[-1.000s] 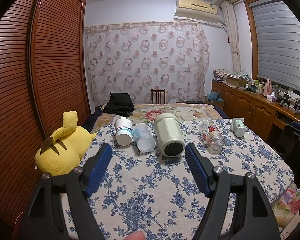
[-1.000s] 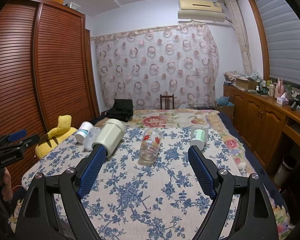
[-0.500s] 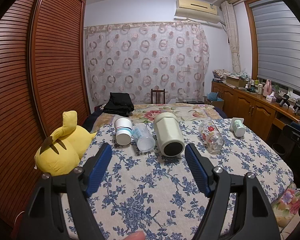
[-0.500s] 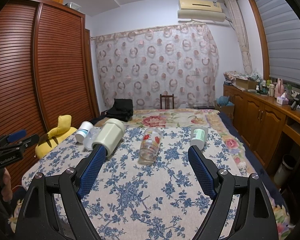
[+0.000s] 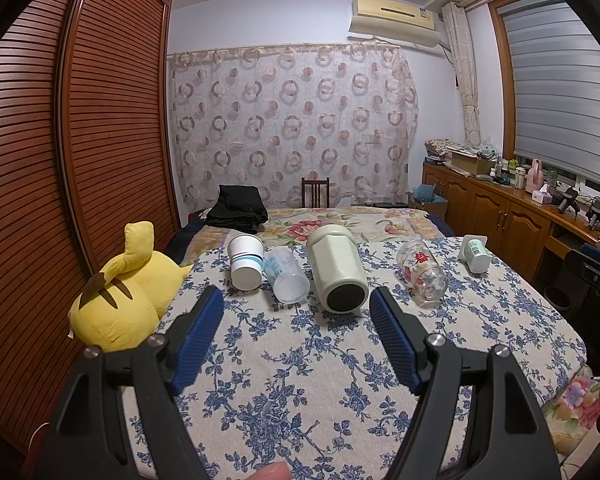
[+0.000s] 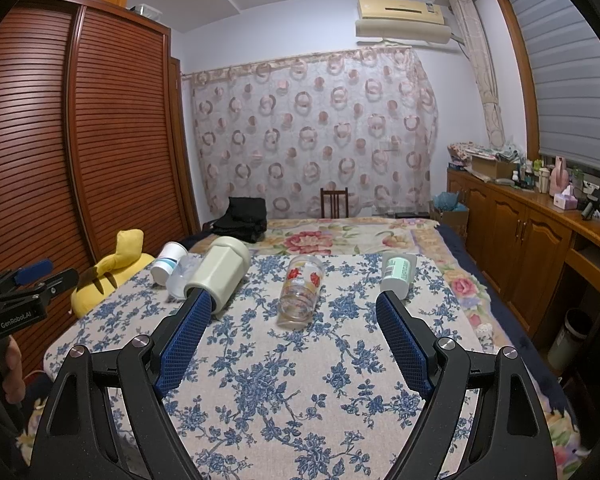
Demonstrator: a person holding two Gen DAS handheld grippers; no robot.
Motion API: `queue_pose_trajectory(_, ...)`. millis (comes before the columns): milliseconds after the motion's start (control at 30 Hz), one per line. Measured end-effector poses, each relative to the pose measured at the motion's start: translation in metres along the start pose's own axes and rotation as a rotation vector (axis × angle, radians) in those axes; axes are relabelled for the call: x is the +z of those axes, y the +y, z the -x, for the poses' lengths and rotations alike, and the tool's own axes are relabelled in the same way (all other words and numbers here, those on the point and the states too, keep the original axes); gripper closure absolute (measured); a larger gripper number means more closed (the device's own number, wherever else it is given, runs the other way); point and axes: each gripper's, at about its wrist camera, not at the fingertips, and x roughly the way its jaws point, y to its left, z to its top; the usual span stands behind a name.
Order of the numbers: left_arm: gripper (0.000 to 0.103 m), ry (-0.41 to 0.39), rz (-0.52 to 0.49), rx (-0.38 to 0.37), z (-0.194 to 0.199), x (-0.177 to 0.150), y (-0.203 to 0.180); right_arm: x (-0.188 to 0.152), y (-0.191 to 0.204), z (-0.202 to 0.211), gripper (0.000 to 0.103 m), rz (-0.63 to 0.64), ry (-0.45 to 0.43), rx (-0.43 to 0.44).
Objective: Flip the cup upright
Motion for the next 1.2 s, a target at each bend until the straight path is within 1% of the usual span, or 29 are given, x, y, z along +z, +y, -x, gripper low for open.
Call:
queue_pose_trajectory(767, 0.028, 0.001, 0.0, -0.001, 0.0, 0.0, 0.0, 0.0, 0.0, 0.0, 0.017, 0.001, 0.002, 0.0)
queue_pose_trajectory(833, 0.028, 0.005, -0.002, -0.005, 0.002, -0.001, 0.005, 0.0, 0.0, -0.001, 0.017, 0.0, 0.002, 0.0)
queue_pose_trajectory(933, 0.028, 0.029, -0.004, -0.026, -0.004, -0.002, 0.007, 0.0, -0.001, -0.001, 0.017, 0.001, 0.004, -0.001)
queue_pose_trajectory(967, 0.028, 0.039, -0.011, -0.033, -0.004, -0.002, -0.003, 0.001, -0.001, -0.001, 0.017, 0.002, 0.004, -0.002)
queue_pose_trajectory(1033, 0.028, 0.058, -0.022, -0.049, -0.01, -0.004, -0.005, 0.0, -0.001, -0.002, 0.017, 0.006, 0.009, -0.006)
queue_pose_trajectory(1200, 0.028, 0.123, -0.051, -0.109, -0.041, -0.01, -0.01, -0.004, -0.012, -0.016, 0.017, 0.006, 0.041, -0.017)
